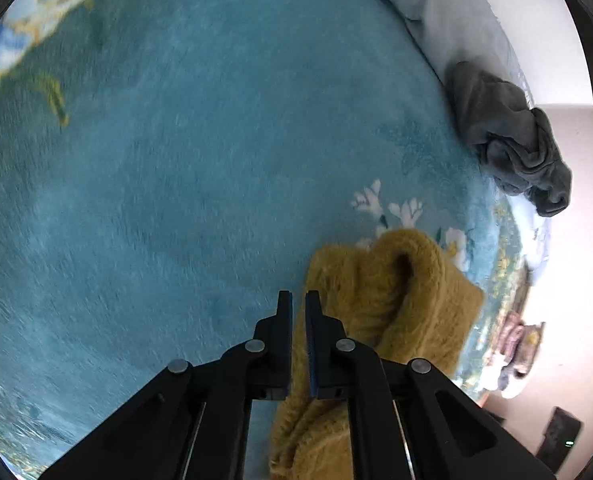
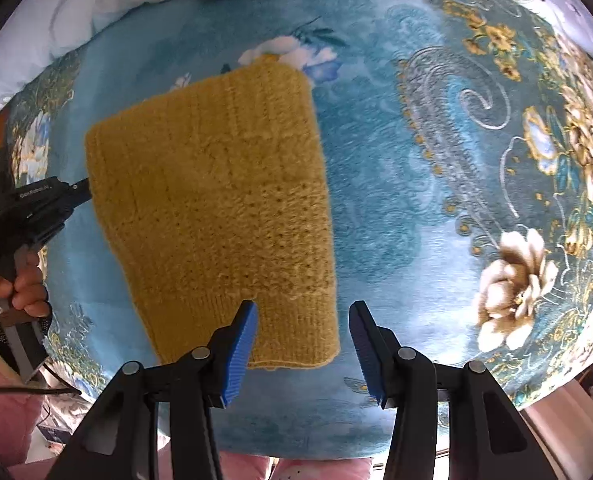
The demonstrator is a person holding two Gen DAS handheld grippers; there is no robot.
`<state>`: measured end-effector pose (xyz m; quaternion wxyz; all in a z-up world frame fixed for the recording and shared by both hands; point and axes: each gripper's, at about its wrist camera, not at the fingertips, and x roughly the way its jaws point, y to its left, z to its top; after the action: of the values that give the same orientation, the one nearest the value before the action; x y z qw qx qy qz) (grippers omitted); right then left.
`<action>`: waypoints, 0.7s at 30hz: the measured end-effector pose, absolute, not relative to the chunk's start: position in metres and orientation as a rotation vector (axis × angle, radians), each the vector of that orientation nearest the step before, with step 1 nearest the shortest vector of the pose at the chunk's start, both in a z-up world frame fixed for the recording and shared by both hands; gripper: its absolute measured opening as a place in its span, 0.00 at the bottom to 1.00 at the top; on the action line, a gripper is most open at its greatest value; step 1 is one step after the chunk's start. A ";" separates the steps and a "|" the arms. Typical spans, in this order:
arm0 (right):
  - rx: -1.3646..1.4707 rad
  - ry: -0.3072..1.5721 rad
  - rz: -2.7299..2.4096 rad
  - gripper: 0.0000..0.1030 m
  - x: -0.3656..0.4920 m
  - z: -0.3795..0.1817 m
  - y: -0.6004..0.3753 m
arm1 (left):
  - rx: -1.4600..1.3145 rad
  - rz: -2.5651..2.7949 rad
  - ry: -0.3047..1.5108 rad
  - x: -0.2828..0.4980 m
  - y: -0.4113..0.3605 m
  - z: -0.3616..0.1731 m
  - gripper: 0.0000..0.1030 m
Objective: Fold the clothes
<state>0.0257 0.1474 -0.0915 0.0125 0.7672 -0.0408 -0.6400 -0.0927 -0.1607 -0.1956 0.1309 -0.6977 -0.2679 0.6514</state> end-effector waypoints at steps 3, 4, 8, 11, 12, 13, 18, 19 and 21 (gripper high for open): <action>2.403 -0.111 -1.967 0.50 0.028 -0.098 0.144 | -1.947 1.844 -0.906 -0.090 -0.167 -0.187 0.58; 2.409 -0.111 -1.963 0.50 0.028 -0.100 0.144 | -1.920 1.827 -0.947 -0.089 -0.170 -0.184 0.70; 2.431 -0.126 -1.958 0.50 0.030 -0.104 0.150 | -1.844 1.769 -1.000 -0.090 -0.167 -0.173 0.77; 2.462 -0.147 -1.943 0.50 0.032 -0.110 0.152 | -1.932 1.833 -0.776 -0.100 -0.148 -0.182 0.77; 2.467 -0.158 -1.938 0.50 0.033 -0.111 0.153 | -1.953 1.852 -0.748 -0.103 -0.149 -0.189 0.77; 2.465 -0.157 -1.933 0.50 0.034 -0.111 0.152 | -1.982 1.856 -0.746 -0.104 -0.150 -0.199 0.77; 2.456 -0.125 -1.928 0.50 0.037 -0.109 0.151 | -2.008 1.635 -0.983 -0.103 -0.153 -0.237 0.77; 2.456 -0.120 -1.928 0.50 0.038 -0.108 0.152 | -2.007 1.609 -0.978 -0.102 -0.150 -0.241 0.77; 2.462 -0.123 -1.931 0.50 0.040 -0.108 0.154 | -2.001 1.584 -0.958 -0.101 -0.145 -0.247 0.78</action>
<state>0.0400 0.1544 -0.1075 0.0054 0.7862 -0.0392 -0.6167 -0.1011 -0.1455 -0.2472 0.2063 -0.7183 -0.3440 0.5684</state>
